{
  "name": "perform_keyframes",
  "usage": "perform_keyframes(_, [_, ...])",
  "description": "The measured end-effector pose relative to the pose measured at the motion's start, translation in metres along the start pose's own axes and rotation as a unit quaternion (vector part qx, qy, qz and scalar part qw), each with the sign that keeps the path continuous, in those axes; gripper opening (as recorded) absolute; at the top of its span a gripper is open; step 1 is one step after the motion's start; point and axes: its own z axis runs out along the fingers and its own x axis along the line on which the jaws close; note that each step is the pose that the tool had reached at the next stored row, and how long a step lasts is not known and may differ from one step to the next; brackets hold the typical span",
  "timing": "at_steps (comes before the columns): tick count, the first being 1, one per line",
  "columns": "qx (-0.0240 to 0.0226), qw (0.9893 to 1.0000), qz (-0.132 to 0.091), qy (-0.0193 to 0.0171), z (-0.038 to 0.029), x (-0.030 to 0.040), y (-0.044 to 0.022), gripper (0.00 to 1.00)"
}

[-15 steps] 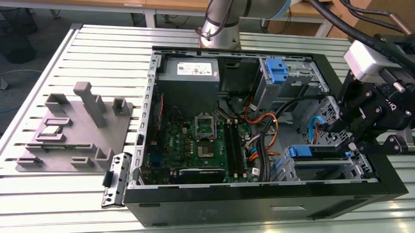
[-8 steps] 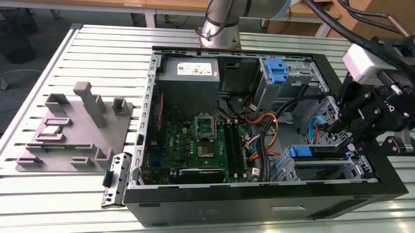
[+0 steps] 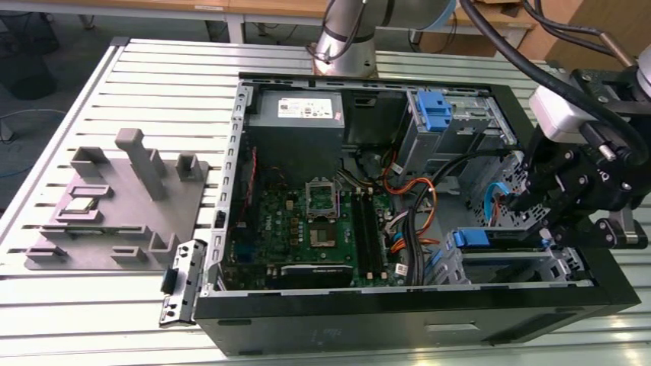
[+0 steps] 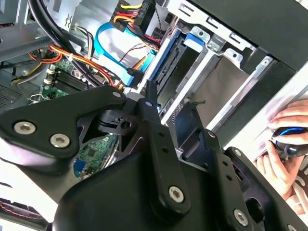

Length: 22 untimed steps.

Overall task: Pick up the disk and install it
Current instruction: 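Insert the disk into the insertion slot, then insert the first disk wire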

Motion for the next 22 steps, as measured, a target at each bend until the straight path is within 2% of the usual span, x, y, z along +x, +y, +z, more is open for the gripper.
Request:
perform_keyframes(3, [0.0015,1.0,0.0,0.0,0.0006,-0.0002,0.0032,0.42])
perform_keyframes(10, [0.0017,1.0,0.0,-0.0001,0.0018,-0.0061,0.0035,0.42])
perform_keyframes(16, [0.0017,1.0,0.0,-0.0001,0.0041,-0.006,0.0035,0.42])
perform_keyframes(22, [0.0017,1.0,0.0,0.0,0.0037,-0.006,0.0034,0.42])
